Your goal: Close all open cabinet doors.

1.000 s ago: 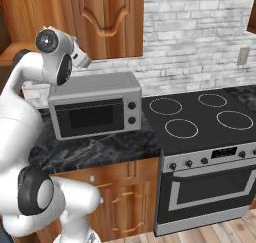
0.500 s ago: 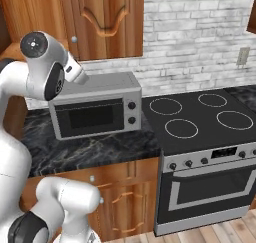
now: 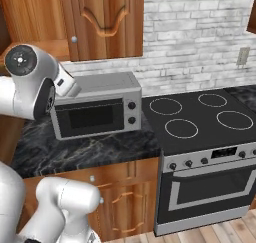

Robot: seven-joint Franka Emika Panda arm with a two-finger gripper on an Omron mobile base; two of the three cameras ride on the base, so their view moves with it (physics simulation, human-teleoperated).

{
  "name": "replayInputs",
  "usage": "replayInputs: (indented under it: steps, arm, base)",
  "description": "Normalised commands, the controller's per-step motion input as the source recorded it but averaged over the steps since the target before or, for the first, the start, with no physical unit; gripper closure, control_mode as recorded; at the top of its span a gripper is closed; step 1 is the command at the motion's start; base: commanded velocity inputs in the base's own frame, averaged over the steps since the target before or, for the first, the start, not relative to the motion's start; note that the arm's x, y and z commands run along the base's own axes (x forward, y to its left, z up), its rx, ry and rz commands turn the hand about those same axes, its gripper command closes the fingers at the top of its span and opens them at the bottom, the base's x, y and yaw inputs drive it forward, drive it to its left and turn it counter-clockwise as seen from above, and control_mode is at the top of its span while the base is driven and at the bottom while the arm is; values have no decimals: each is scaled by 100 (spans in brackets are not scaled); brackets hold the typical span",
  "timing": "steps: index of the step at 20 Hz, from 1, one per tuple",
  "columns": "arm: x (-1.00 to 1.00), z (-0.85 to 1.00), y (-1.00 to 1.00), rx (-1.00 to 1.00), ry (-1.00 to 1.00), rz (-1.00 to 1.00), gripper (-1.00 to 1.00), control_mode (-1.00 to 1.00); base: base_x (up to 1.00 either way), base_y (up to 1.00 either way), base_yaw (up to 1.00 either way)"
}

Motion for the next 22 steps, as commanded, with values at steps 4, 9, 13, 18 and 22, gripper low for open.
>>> replayInputs:
  steps: [4, 9, 13, 18, 22]
  arm:
    - [-100, 1, 2, 0, -7, 9, -100, -100]
    - [-100, 3, 28, -2, -4, 16, -100, -100]
    - [-100, 0, 47, -15, -6, 22, -100, -100]
    - [-100, 2, 47, -28, -12, 14, -100, -100]
    - [-78, 0, 6, -10, -18, 2, -100, -100]
  base:
    - [0, 0, 0]
    - [0, 0, 0]
    - [0, 0, 0]
    - [0, 0, 0]
    - [0, 0, 0]
